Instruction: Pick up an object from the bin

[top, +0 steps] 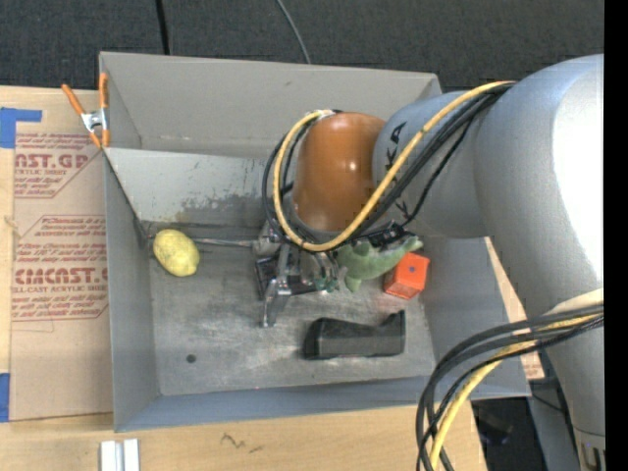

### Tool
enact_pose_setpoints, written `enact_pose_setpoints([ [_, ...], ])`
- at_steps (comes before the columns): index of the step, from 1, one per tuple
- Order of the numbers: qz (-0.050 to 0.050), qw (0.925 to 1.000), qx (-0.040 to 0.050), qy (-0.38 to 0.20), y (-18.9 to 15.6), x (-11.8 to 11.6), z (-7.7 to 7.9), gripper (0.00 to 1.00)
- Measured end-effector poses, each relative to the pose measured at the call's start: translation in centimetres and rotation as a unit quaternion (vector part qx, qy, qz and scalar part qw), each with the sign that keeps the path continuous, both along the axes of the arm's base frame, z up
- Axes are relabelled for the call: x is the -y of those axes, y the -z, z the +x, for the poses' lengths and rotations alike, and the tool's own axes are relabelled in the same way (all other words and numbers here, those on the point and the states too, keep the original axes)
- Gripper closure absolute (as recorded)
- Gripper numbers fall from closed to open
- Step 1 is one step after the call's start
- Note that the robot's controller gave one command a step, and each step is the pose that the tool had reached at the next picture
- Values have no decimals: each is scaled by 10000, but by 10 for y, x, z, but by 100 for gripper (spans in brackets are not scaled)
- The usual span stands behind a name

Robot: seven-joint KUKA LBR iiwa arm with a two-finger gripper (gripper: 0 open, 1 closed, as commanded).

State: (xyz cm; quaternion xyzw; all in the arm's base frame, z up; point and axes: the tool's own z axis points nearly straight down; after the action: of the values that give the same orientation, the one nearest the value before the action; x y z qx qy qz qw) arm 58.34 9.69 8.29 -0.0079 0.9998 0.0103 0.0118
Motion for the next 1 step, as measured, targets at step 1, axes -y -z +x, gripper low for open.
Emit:
enact_pose_setpoints([
  [1, -1, 10000, 0, -1, 0, 0, 0, 100],
])
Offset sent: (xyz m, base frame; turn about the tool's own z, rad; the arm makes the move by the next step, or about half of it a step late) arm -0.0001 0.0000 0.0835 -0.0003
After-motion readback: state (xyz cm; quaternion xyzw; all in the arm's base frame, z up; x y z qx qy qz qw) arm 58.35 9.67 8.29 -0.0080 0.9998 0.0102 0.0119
